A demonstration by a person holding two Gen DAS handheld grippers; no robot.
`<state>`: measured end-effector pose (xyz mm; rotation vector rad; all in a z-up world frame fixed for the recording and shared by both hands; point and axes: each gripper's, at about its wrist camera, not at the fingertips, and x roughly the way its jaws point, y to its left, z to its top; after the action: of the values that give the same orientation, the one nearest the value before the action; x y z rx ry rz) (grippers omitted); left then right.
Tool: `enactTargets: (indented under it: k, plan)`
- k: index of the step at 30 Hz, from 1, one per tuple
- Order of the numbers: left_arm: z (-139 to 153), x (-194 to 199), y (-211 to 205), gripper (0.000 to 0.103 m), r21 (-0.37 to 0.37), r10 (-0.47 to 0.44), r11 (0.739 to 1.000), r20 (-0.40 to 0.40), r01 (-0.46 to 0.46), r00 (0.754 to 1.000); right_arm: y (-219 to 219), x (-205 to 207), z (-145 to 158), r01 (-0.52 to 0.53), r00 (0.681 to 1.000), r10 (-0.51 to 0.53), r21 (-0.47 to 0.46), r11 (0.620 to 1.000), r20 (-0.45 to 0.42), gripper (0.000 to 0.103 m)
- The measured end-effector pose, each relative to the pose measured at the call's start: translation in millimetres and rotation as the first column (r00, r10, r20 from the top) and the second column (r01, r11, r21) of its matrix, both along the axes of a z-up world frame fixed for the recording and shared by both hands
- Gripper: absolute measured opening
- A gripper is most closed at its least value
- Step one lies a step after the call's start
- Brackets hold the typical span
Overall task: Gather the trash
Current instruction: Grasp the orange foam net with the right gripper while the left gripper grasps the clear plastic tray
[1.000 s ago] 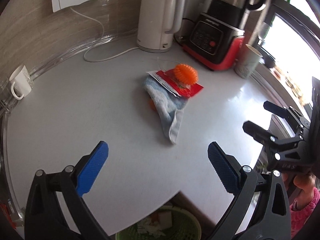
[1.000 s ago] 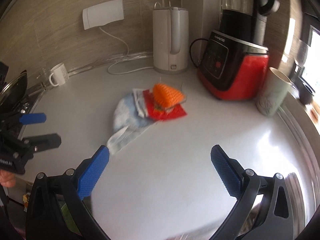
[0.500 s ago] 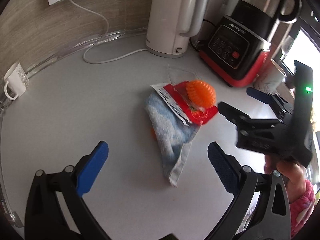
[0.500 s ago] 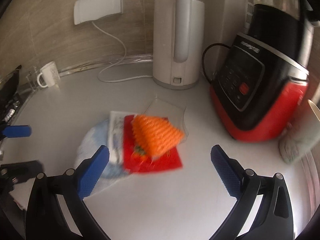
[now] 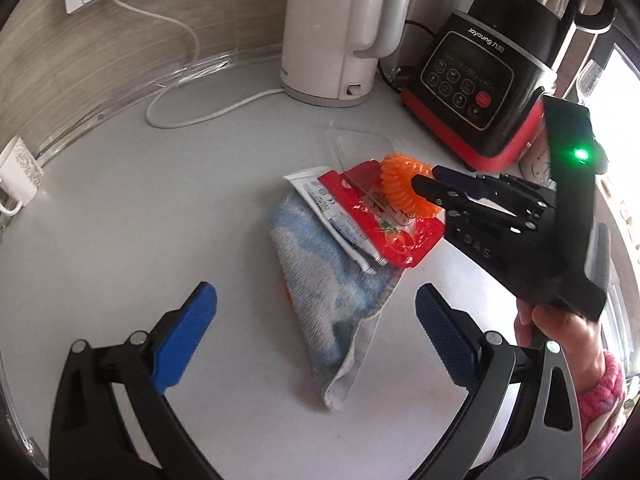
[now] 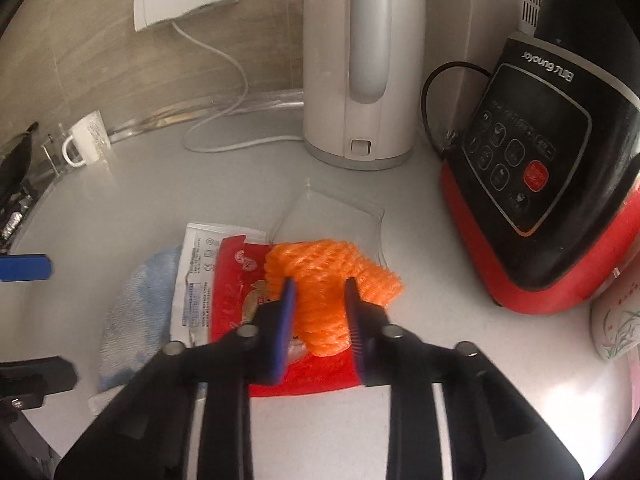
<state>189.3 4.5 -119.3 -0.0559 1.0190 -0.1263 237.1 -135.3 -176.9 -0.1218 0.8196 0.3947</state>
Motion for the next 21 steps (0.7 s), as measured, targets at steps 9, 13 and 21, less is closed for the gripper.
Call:
enactTargets:
  k: [9, 13, 21]
  plan:
    - [1.5, 43.6, -16.5, 0.095, -0.022, 0.026, 0.999, -0.003, -0.026, 1.0, -49.4, -32.2, 33.8, 0.065, 0.997, -0.069, 0.115, 0.991, 0.031, 0.02]
    - [-4.5, 81.6, -26.9, 0.095, -0.011, 0.061, 0.998, -0.011, -0.061, 0.998, -70.6, -47.0, 36.8, 0.103, 0.994, -0.108, 0.128, 0.986, 0.035, 0.02]
    - [-29.8, 160.6, -34.6, 0.084, 0.012, 0.105, 0.994, -0.084, -0.105, 0.991, -100.5, -65.0, 26.4, 0.135, 0.99, -0.14, 0.159, 0.978, 0.019, 0.02]
